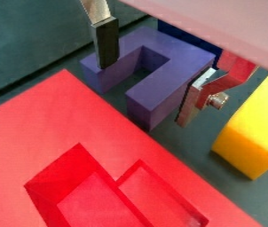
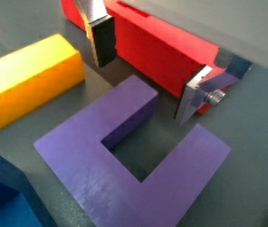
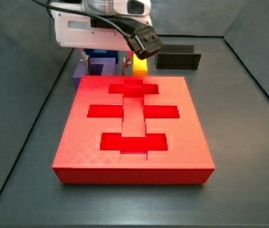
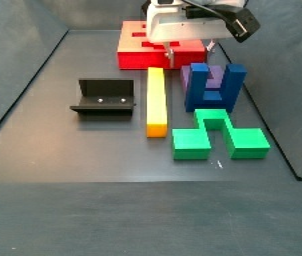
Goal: Pick up the purple object. Move up. Place the purple object on the fixture. Regrasp the purple object. Move to above the board. Insert the purple object.
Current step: Pick up the purple object.
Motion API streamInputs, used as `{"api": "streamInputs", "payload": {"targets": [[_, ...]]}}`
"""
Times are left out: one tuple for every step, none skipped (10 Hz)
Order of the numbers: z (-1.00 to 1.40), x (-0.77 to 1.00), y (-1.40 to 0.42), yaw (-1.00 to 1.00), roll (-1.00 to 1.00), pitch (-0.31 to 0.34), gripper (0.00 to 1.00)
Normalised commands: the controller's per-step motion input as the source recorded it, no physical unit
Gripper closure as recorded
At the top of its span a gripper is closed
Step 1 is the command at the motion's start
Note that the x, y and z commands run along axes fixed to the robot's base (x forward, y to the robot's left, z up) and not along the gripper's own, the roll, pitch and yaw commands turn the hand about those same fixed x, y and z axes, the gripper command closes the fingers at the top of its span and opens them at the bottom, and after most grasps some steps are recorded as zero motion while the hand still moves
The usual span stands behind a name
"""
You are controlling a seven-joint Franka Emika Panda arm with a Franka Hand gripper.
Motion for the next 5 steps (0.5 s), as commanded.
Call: {"api": "streamInputs", "payload": {"targets": [[-0.27, 0.02, 0.13, -0.03, 0.10, 0.146, 0.00], [-0.25, 0.08, 0.17, -0.01, 0.09, 0.143, 0.00], [-0.19, 0.00, 0.06, -0.04, 0.07, 0.119, 0.00], [-0.10, -0.02, 0.00, -0.06, 0.03, 0.069, 0.00], [-0.14, -0.07, -0.02, -0.08, 0.05, 0.063, 0.00]]}}
